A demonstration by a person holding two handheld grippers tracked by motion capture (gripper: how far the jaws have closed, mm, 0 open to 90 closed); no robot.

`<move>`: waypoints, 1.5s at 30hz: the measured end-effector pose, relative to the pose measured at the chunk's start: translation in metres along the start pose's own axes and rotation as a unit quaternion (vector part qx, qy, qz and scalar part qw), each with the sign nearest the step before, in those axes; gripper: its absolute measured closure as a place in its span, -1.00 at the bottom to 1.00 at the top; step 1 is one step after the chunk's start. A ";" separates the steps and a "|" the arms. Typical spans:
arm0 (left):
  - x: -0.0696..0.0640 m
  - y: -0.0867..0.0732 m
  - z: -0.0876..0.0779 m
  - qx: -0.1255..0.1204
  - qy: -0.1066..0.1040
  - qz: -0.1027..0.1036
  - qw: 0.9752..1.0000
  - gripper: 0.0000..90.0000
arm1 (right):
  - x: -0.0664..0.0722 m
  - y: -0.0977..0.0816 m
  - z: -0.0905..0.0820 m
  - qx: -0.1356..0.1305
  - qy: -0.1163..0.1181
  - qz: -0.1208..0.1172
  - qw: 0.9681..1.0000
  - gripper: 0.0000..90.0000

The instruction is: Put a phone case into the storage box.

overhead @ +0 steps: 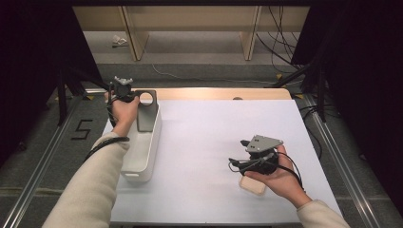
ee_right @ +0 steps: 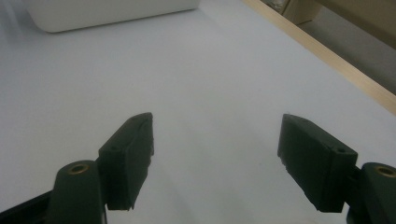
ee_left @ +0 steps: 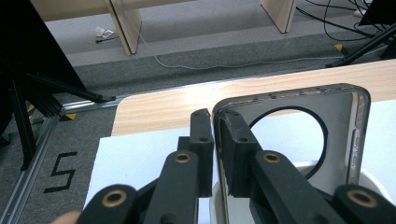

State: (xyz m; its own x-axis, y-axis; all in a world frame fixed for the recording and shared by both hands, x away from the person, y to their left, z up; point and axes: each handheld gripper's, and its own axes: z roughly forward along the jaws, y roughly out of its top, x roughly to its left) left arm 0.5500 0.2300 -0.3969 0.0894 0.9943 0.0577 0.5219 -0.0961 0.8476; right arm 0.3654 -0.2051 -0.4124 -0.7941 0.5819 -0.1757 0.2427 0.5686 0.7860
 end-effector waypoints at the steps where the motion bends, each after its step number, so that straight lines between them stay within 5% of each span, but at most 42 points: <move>1: 0.000 0.000 0.000 0.001 0.000 0.001 1.000 0.84 | 0.000 0.000 0.000 0.000 0.000 0.000 1.000 -0.38; 22: 0.002 -0.001 0.001 0.004 -0.009 0.004 1.000 0.64 | 0.000 0.000 0.001 0.000 0.001 0.000 1.000 -0.38; 32: -0.005 0.001 -0.013 0.003 -0.040 0.005 0.999 0.00 | 0.000 0.000 0.001 -0.001 0.000 -0.001 1.000 -0.39; 45: -0.005 -0.009 -0.068 -0.018 -0.109 -0.001 0.994 -0.69 | -0.003 -0.001 0.001 0.004 -0.001 0.007 1.000 -0.43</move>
State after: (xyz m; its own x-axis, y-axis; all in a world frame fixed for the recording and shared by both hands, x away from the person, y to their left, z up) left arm 0.4875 0.2293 -0.3687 0.2730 0.9603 -0.0565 0.4919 -0.0889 0.8661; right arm 0.3681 -0.2070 -0.4136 -0.7895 0.5908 -0.1661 0.2584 0.5655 0.7832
